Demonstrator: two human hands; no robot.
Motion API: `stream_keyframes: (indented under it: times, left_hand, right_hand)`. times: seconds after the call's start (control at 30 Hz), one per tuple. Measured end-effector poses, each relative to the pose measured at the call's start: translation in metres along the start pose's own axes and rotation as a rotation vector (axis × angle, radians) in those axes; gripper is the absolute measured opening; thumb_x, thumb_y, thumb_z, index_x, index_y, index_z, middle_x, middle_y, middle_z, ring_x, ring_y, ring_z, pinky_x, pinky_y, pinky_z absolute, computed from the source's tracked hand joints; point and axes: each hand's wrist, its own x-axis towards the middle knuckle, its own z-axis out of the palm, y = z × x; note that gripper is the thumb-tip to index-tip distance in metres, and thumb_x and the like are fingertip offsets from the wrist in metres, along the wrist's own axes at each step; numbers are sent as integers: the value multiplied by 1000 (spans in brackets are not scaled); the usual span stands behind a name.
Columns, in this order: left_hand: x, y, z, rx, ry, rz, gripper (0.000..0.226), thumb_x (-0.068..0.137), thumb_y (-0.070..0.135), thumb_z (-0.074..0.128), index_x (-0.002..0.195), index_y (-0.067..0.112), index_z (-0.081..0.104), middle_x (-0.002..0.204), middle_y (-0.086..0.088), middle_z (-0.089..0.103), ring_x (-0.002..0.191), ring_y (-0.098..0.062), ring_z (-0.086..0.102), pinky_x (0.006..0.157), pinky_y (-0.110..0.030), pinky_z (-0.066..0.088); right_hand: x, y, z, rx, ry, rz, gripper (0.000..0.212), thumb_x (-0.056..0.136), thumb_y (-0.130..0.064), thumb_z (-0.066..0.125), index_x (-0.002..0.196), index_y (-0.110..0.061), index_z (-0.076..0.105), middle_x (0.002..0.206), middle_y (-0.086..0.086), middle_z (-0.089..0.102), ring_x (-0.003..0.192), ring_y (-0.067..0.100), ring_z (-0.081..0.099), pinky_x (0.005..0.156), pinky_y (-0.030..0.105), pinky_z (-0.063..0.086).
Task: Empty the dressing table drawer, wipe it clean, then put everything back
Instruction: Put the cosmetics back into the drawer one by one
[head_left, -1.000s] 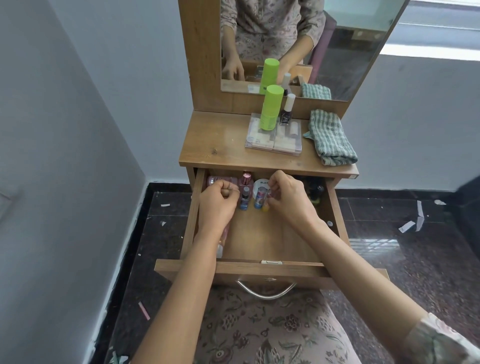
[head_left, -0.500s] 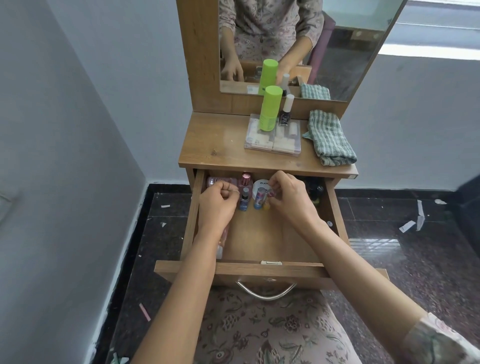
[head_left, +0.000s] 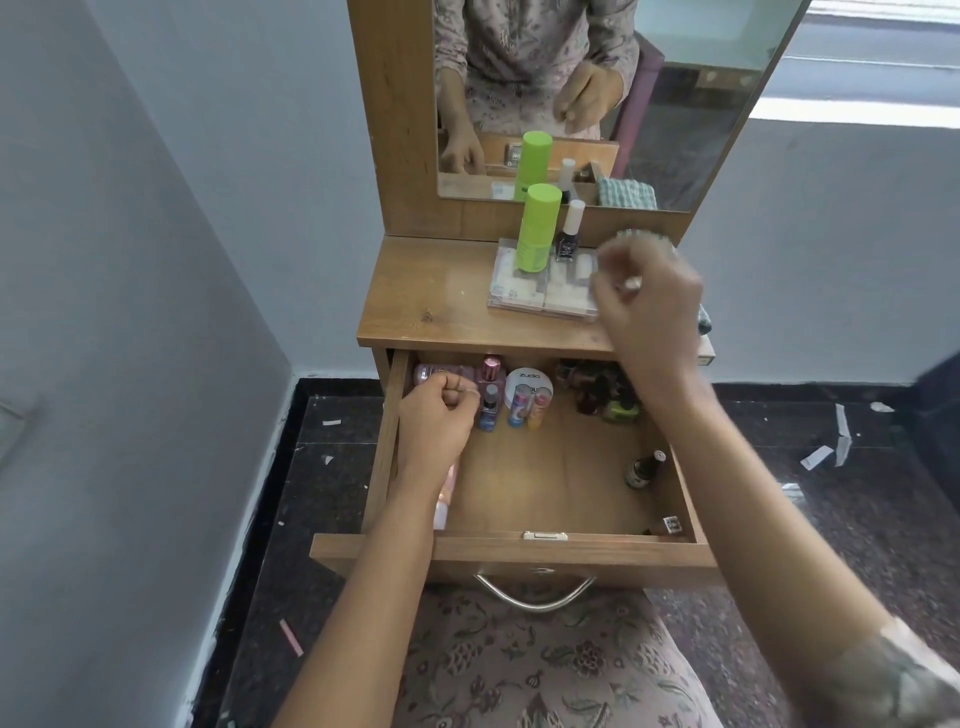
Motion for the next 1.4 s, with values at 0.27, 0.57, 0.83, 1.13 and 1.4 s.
stream_keyframes:
  times: [0.27, 0.57, 0.83, 1.13, 1.4]
  left_hand:
    - [-3, 6, -3, 49, -2, 2, 12, 94, 24, 56, 101, 18, 64, 91, 5, 66, 79, -3, 59, 51, -4, 35]
    - [-2, 2, 0, 35, 1, 2, 13, 94, 24, 57, 99, 15, 65, 90, 1, 68, 81, -7, 61, 57, -7, 34]
    - [-1, 2, 1, 25, 2, 5, 14, 94, 24, 57, 102, 16, 65, 92, 2, 68, 85, -10, 64, 59, -9, 36]
    - [-1, -2, 2, 42, 11, 17, 13, 93, 25, 58, 99, 16, 65, 88, 0, 68, 84, -12, 64, 58, -10, 35]
    - [1, -4, 2, 51, 15, 20, 14, 93, 26, 58, 101, 17, 65, 89, 1, 68, 85, -12, 64, 60, -11, 37]
  right_hand:
    - [91, 24, 27, -74, -338, 91, 44, 85, 8, 44, 120, -12, 62, 122, 12, 60, 108, 21, 57, 95, 29, 45]
    - [90, 31, 9, -141, -280, 101, 24, 80, 3, 47, 90, -9, 66, 94, 7, 64, 78, 15, 56, 69, 24, 45]
    - [6, 13, -59, -51, -443, 249, 13, 83, -10, 66, 87, -22, 71, 69, -9, 56, 59, 2, 46, 53, 5, 37]
    - [-56, 51, -35, -362, -566, 343, 22, 83, -4, 59, 94, -18, 73, 92, 8, 68, 80, 20, 62, 68, 30, 54]
    - [-62, 61, -30, -480, -563, 343, 26, 82, -1, 57, 96, -16, 73, 94, 14, 67, 82, 33, 64, 72, 34, 54]
